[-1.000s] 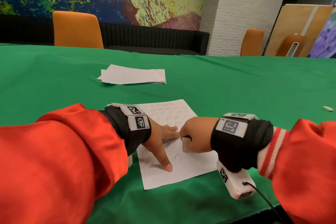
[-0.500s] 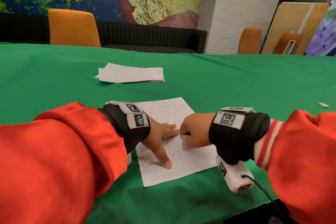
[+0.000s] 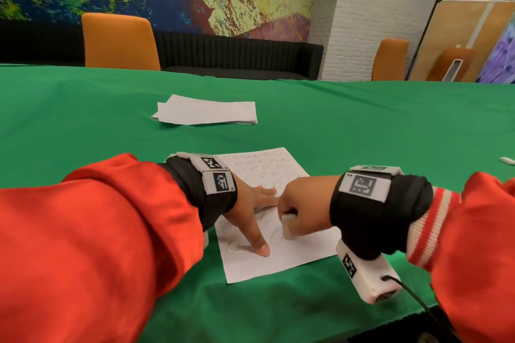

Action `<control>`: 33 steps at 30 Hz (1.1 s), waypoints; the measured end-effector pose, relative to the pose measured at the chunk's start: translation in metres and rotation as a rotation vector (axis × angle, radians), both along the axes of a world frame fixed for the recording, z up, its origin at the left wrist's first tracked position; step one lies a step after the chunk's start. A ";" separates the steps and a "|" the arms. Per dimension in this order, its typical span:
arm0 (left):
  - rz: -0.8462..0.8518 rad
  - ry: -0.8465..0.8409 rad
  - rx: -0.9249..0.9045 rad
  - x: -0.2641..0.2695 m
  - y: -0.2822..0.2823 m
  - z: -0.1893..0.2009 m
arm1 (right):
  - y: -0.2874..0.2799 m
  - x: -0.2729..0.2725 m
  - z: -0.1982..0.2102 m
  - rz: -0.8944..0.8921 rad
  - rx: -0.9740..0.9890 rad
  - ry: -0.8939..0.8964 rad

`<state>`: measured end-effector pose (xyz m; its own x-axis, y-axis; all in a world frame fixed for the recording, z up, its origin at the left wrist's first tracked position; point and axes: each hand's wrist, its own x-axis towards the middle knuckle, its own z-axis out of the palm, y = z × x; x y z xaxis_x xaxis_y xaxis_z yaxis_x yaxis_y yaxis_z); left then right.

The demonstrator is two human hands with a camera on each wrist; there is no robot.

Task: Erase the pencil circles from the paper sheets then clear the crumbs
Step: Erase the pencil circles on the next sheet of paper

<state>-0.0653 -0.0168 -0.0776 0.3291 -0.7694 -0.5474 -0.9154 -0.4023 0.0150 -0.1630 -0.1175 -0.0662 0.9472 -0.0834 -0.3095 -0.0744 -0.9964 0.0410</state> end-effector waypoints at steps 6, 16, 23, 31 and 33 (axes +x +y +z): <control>0.007 -0.024 0.022 0.003 -0.002 -0.003 | -0.008 0.003 0.002 -0.043 -0.013 -0.034; 0.001 -0.025 0.020 0.001 -0.002 -0.002 | -0.006 0.001 0.003 -0.012 -0.036 -0.017; -0.002 -0.016 0.014 0.003 -0.002 -0.004 | -0.004 0.002 0.005 -0.034 -0.045 -0.003; -0.003 0.015 -0.011 0.003 -0.001 -0.003 | 0.003 0.005 0.003 0.034 -0.050 0.001; 0.000 0.003 -0.008 0.003 -0.002 -0.003 | -0.001 0.001 0.004 0.033 -0.034 0.027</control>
